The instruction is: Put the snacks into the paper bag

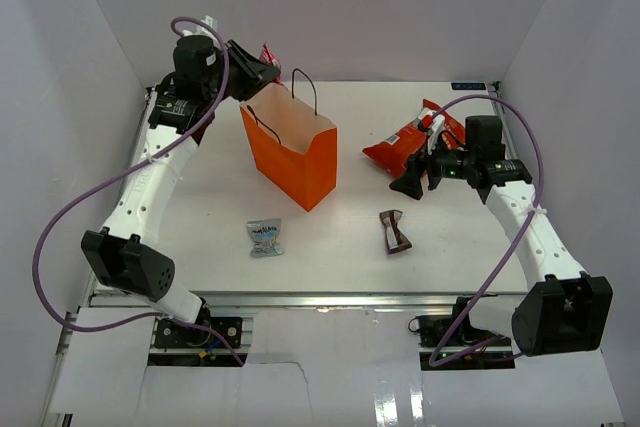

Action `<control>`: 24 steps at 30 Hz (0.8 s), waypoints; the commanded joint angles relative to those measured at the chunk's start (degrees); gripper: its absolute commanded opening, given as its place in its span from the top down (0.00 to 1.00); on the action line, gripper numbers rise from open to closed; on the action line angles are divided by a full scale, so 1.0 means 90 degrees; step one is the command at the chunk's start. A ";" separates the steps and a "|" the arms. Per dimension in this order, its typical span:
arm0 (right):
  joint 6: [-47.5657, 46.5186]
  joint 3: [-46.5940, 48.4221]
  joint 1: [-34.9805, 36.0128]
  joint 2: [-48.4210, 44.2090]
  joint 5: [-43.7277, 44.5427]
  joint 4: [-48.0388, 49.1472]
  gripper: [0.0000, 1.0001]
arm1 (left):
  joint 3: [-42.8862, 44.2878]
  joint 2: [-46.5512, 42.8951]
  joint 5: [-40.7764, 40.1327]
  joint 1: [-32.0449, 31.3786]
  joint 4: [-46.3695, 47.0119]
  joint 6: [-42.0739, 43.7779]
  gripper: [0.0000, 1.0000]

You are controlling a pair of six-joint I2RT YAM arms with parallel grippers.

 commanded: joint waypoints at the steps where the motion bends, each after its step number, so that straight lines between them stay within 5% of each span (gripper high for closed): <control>1: -0.0144 0.0080 -0.0038 -0.0248 -0.0013 -0.0066 0.15 | 0.0057 -0.0164 -0.0108 -0.0182 -0.0080 0.0027 0.63; 5: -0.0164 0.0070 -0.0038 -0.0258 0.0016 -0.0095 0.15 | 0.0135 -0.0057 -0.0156 -0.0329 -0.0236 -0.0021 0.52; 17: -0.0203 0.0139 -0.0029 -0.0160 -0.0023 -0.0134 0.15 | -0.0060 -0.0262 -0.0079 -0.0505 -0.0452 -0.0237 0.42; 24: -0.0262 0.0070 -0.0029 -0.0053 -0.0150 -0.0320 0.15 | 0.0593 -0.0398 -0.0205 -0.0515 -0.0452 0.0348 0.36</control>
